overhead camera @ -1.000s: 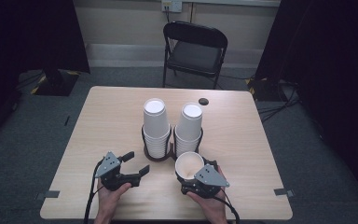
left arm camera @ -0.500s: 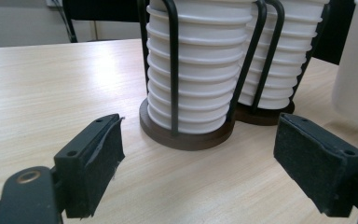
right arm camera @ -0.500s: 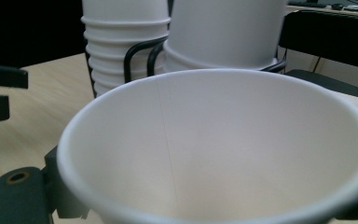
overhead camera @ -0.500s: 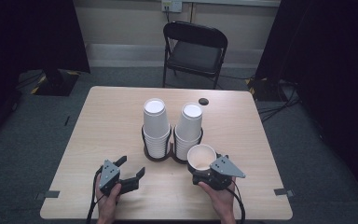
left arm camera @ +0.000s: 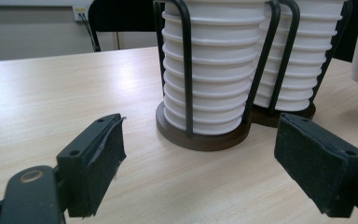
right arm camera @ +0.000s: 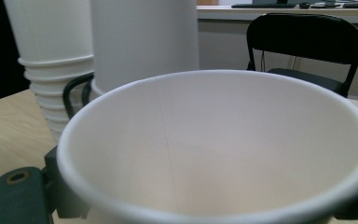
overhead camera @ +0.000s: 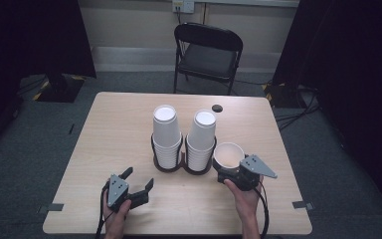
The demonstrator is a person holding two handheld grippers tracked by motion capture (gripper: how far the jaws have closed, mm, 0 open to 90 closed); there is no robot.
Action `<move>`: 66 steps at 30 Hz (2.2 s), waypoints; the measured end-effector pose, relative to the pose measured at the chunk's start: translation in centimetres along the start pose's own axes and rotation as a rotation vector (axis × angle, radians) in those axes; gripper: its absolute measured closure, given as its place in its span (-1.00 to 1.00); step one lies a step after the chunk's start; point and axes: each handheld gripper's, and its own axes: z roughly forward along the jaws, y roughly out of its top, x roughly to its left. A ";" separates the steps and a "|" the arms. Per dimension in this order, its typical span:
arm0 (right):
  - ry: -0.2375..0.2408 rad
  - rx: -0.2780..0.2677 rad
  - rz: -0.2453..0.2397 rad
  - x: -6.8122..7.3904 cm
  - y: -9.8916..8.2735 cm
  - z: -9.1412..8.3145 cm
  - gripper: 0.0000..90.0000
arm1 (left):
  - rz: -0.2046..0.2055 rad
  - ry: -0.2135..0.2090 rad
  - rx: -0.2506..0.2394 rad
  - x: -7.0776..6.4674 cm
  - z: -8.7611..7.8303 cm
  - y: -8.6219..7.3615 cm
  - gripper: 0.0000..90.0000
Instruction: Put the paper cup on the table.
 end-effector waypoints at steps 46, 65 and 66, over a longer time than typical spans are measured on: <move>-0.166 0.021 0.098 -6.6 -1.4 8.3 -0.76 | -0.015 0.061 -0.079 -0.2 -0.7 -0.4 -0.65; -0.165 0.072 0.089 -6.3 -2.1 8.5 -0.77 | -0.019 0.060 -0.091 -0.1 -0.8 -0.4 -0.65; -0.171 0.079 0.087 -6.3 -2.1 8.4 -0.78 | -0.024 0.061 -0.092 -0.2 -0.8 -0.4 -0.65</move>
